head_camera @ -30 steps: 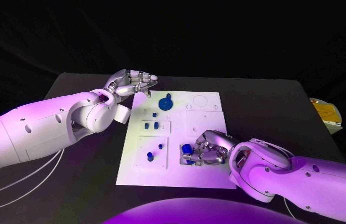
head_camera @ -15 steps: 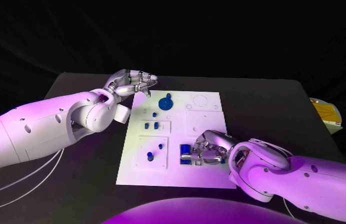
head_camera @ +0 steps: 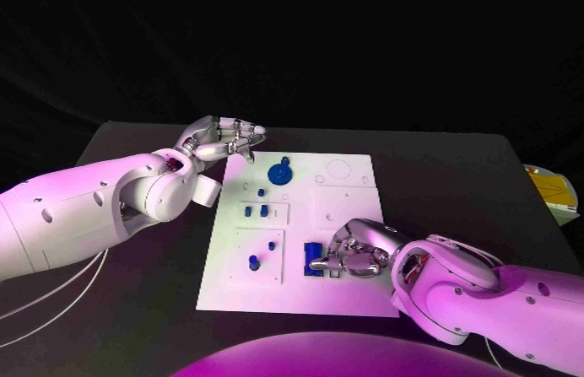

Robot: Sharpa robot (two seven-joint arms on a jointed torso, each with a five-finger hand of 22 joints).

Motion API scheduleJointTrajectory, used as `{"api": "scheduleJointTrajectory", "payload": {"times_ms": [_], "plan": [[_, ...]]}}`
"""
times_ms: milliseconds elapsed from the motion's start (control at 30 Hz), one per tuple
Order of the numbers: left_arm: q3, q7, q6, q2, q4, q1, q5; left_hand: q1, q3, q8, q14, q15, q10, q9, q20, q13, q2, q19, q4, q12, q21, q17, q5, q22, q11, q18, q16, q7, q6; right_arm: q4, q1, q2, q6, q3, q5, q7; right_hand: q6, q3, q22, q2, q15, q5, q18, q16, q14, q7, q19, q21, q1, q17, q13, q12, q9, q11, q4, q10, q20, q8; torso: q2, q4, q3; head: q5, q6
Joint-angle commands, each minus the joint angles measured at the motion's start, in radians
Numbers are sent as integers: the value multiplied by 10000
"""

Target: Assemble the parts on the task board

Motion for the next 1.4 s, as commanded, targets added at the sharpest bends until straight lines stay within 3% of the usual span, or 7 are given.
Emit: {"api": "scheduleJointTrajectory", "payload": {"times_ms": [33, 233, 300, 567, 733, 967, 1400], "plan": [[7, 51, 126, 8, 30, 3, 42, -24, -26, 21, -49, -16, -96, 10, 45, 16, 99, -55, -6, 33, -44, -13, 47, -14, 0, 132, -5, 13, -74, 72, -9, -61, 80, -1, -155, 280, -14, -135, 2630, 64, -39, 62, -68, 42, 731, -19, 1047, 55, 481, 914, 481, 53, -5, -8, -16, 59, -81, 67, 3, 1, -1, 4, -20], [7, 61, 116, 1, 35, 2, 42, -24, -26, 21, -49, -16, -96, 10, 45, 16, 99, -55, -6, 33, -44, -13, 47, -14, 0, 132, -5, 13, -74, 82, -4, -321, 16, 2, -242, 277, -38, -300, 2630, 224, -43, 175, -68, 47, 733, -16, 1047, 55, 1317, 941, 496, 40, -57, -9, -24, 62, -86, 35, -1, -10, -1, -34, -10], [7, 72, 109, -6, 36, 2, 42, -24, -26, 21, -49, -16, -96, 10, 45, 16, 99, -55, -6, 33, -44, -13, 47, -14, 0, 132, -5, 13, -74, 86, 22, -509, -79, 10, -265, 283, -69, -374, 2630, 307, -33, 458, -68, 47, 733, 2, 1047, 55, 1479, 945, 494, 21, -93, 6, -7, 52, -80, -5, -5, -13, -2, -66, -13], [6, 122, 64, -35, 39, -9, 43, -29, -25, 25, -62, -11, -105, 11, 48, 17, 102, -62, 0, 49, -50, -15, 43, -15, 2, 131, -5, 14, -75, 198, 299, -1452, -380, 33, -308, 335, -162, -560, 2630, 354, -6, 834, -68, 29, 723, 48, 1047, 55, 1633, 906, 459, -59, -160, 40, -4, 14, -60, -105, -17, -16, 1, -225, 2], [6, 149, 40, -20, 38, -29, 43, -29, -25, 25, -62, -11, -105, 11, 48, 17, 102, -62, 0, 49, -50, -15, 43, -15, 2, 131, -5, 14, -75, 132, 346, -2011, -401, 22, -387, 309, -323, -674, 2630, 388, 41, 888, -68, 3, 709, 122, 1047, 55, 1757, 848, 421, -140, -230, 101, -9, -32, -25, -259, -26, -36, -7, -363, 32], [6, 161, 48, 1, 35, -69, 45, -29, -25, 25, -62, -11, -105, 11, 48, 17, 102, -62, 0, 49, -50, -15, 43, -15, 2, 131, -5, 14, -75, 75, 142, -2395, -362, -8, -812, 168, -506, -826, 2630, 481, 141, 1182, -68, -15, 701, 256, 1047, 55, 2279, 822, 403, -205, -425, 216, -33, -80, 65, -644, -64, -70, -9, -426, 47], [6, 149, 58, -5, 31, -99, 48, -29, -25, 25, -62, -11, -105, 11, 48, 17, 102, -62, 0, 49, -50, -15, 43, -15, 2, 131, -5, 14, -75, -89, -296, -2024, -229, -25, -1047, 23, -356, -856, 2630, 581, 141, 1315, -68, -13, 703, 235, 1047, 55, 2705, 837, 413, -205, -505, 203, -47, -82, 83, -761, -39, -44, -15, -419, 11]]}}
